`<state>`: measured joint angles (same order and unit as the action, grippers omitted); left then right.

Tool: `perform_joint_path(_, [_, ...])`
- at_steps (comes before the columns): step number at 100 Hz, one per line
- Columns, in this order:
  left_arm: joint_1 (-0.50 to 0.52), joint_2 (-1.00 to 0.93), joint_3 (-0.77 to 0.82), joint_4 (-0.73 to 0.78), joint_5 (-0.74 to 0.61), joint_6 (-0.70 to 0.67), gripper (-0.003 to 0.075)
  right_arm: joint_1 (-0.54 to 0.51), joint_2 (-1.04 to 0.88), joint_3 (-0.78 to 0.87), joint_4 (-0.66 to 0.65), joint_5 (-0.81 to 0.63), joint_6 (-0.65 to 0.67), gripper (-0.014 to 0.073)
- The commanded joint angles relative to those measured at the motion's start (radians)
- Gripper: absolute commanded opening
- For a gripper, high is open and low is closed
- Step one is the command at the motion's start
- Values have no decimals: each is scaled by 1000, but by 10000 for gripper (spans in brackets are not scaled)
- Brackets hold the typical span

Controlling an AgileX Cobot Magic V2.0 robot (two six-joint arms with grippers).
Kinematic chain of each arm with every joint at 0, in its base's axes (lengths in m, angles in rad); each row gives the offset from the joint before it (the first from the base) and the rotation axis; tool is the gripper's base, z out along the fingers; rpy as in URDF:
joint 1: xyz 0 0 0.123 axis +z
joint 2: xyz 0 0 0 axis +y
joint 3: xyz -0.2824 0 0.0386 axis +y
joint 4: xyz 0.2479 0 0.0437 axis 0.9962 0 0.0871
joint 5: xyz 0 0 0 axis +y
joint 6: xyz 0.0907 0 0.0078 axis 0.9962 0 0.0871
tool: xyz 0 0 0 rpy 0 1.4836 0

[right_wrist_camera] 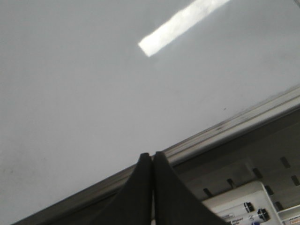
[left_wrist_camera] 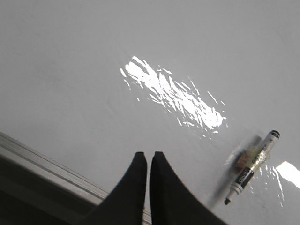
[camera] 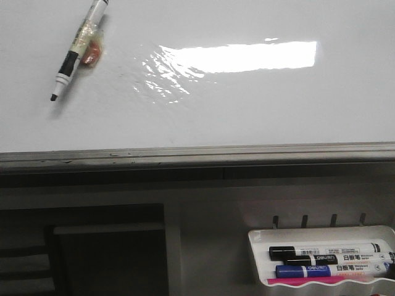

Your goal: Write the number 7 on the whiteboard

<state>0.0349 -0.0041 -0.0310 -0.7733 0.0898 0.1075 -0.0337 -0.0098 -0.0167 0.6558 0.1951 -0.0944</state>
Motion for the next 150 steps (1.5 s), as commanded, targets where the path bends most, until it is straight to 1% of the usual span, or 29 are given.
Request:
perform_joint_path(1, [1,16,-92,39,25,-8,-20,1,48,-95,-36,30,-23,-54])
perform_joint_path(12, [1,104,-215,169,160,2,-20,1,170,-195,-106,139,-23,-54])
perform_joint_path(18, [1,172,-290,207,230,54,-20,1,251,-262,-132,190,-34,-55])
perform_joint_path(26, [1,256,-374,216,327,141,-20,1,348,-345,-134,263,-107,-55])
perform_joint_path(31, [-9,302,-419,220,364,190,-20,1,404,-403,-134,302,-151,-55])
perform_joint_path(39, [-50,365,-469,216,366,195,-20,5,479,-468,-134,342,-171,-55])
perform_joint_path(52, [-129,435,-508,223,360,230,-20,31,553,-542,-134,379,-197,-50])
perform_joint_path(57, [-154,463,-513,223,350,240,-15,42,574,-558,-132,388,-201,-23])
perform_joint_path(61, [-168,481,-515,223,341,254,0,51,589,-565,-132,392,-201,24])
perform_joint_path(64, [-177,494,-517,221,331,254,27,52,599,-573,-130,398,-201,69])
perform_joint_path(66, [-183,505,-517,219,322,254,43,55,606,-576,-130,403,-201,111])
perform_joint_path(67, [-187,511,-517,216,316,254,71,57,610,-575,-130,404,-201,142])
perform_joint_path(68, [-187,514,-517,215,313,254,71,57,611,-577,-130,404,-201,158])
perform_joint_path(71, [-197,531,-517,206,301,254,127,59,618,-577,-125,404,-201,228])
perform_joint_path(74, [-201,544,-517,195,290,254,196,59,623,-577,-123,404,-201,320])
perform_joint_path(76, [-204,550,-517,185,285,254,226,59,629,-577,-121,402,-201,355])
perform_joint_path(77, [-206,554,-517,181,280,254,242,59,631,-577,-119,402,-201,387])
perform_joint_path(79, [-208,566,-517,168,272,254,302,59,635,-577,-116,402,-201,430])
perform_joint_path(81, [-210,576,-517,161,265,254,346,59,635,-577,-115,402,-201,463])
perform_joint_path(82, [-210,576,-517,158,262,254,346,59,636,-577,-113,398,-201,472])
perform_joint_path(86, [-210,598,-517,135,249,254,435,59,640,-577,-108,397,-201,507])
perform_joint_path(89, [-210,610,-517,124,236,254,472,59,641,-577,-109,391,-201,511])
perform_joint_path(93, [-210,628,-517,110,230,254,501,59,641,-577,-109,389,-201,510])
perform_joint_path(99, [-210,652,-521,103,228,255,498,59,641,-577,-109,382,-201,510])
perform_joint_path(109, [-210,701,-534,101,230,258,468,59,641,-577,-109,375,-202,510])
perform_joint_path(118, [-219,745,-553,76,236,317,450,59,641,-577,-107,365,-202,510])
perform_joint_path(132, [-285,826,-590,26,216,411,449,59,641,-577,-107,353,-202,510])
perform_joint_path(150, [-374,947,-628,26,102,413,449,59,641,-577,-107,353,-202,510])
